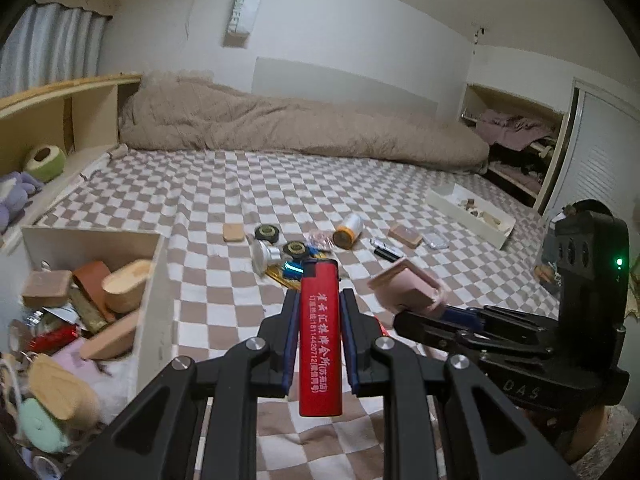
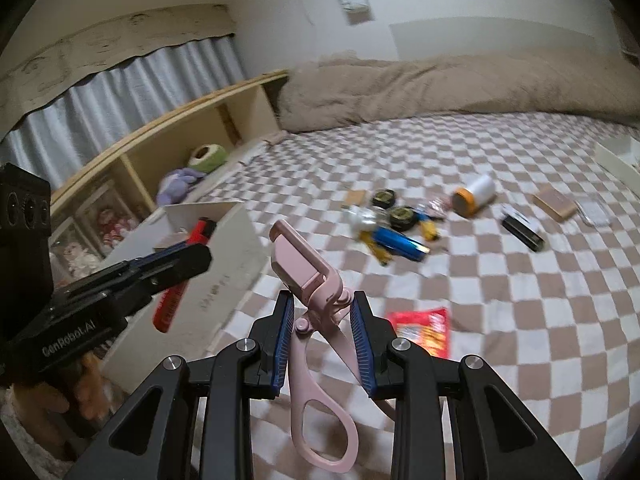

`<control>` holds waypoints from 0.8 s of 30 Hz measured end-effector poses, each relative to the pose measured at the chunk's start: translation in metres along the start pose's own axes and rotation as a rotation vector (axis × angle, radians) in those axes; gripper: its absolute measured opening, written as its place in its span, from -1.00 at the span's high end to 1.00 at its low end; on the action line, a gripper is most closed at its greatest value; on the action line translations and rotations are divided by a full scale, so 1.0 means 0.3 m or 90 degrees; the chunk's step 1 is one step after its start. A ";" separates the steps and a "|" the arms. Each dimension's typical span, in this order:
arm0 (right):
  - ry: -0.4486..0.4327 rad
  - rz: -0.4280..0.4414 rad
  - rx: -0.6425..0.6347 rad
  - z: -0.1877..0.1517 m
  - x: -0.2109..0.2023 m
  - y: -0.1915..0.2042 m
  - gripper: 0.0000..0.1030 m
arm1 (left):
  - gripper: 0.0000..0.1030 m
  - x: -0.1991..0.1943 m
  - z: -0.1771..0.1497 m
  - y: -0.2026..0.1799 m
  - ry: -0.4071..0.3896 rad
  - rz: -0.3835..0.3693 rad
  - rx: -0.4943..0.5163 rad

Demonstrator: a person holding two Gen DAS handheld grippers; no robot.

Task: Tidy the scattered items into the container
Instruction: 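Carry the red lighter with the left tool while the right tool carries the pink scissors to the white box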

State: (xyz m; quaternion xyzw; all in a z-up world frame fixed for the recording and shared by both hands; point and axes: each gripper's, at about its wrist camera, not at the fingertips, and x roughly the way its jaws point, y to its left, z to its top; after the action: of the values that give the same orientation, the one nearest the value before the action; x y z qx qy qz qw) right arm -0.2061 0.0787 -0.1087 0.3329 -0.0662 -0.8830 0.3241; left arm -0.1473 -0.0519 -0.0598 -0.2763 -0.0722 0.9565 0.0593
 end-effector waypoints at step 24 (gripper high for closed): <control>-0.006 0.092 -0.150 0.169 0.115 0.534 0.42 | 0.62 -0.367 0.067 0.537 -0.050 0.158 -0.006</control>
State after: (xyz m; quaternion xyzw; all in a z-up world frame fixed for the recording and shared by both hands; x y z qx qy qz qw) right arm -0.1729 -0.0727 -0.0352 0.2832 0.0125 -0.8606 0.4230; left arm -0.0775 -0.2293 -0.0131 -0.2460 -0.0442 0.9662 -0.0634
